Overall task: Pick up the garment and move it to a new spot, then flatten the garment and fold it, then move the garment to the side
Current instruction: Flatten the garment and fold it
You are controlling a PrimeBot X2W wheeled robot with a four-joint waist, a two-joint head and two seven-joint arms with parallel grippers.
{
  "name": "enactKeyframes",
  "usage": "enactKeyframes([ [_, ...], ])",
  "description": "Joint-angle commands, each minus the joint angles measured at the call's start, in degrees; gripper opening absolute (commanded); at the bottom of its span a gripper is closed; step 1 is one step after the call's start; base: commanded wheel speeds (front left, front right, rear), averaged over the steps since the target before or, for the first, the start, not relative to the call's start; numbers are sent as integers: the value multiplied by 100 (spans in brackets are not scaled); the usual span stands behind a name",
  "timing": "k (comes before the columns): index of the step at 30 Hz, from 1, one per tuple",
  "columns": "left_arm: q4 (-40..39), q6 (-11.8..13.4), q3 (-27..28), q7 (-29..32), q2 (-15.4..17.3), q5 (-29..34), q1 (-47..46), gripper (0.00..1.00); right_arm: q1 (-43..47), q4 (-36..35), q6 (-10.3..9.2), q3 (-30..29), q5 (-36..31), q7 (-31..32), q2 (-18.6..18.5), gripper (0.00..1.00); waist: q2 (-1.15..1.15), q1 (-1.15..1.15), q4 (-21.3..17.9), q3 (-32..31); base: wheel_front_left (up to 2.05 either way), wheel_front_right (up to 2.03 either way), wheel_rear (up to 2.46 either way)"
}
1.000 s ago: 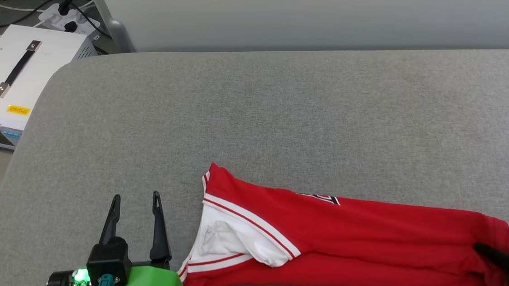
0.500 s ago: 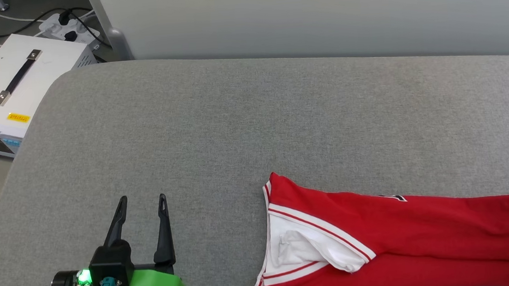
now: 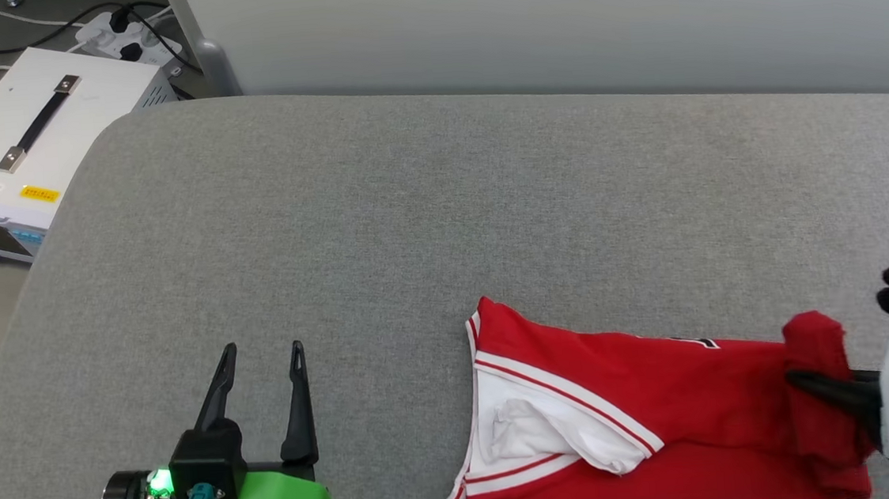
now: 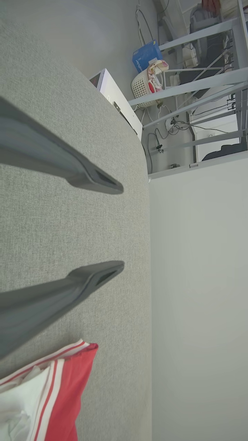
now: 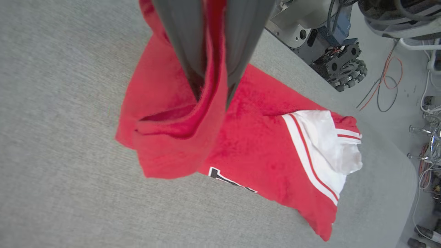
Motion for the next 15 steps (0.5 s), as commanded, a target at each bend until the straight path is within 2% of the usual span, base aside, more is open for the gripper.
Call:
enactKeyframes([
  [1, 10, -40, 20, -34, -47, 49, -1, 100, -194, -150, -5, 67, -119, 145, 174, 0, 0, 0, 52, 49, 0, 0, 0],
  [8, 61, -145, 22, -34, -146, 128, -161, 100, -853, -371, -5, 634, -629, 660, 1015, 0, 0, 0, 229, 200, 0, 0, 0],
  [15, 60, -174, 55, -34, -227, 188, -275, 100, -1663, 177, -5, 1314, -1153, 624, 1727, 0, 0, 0, 323, 406, 0, 0, 0],
])
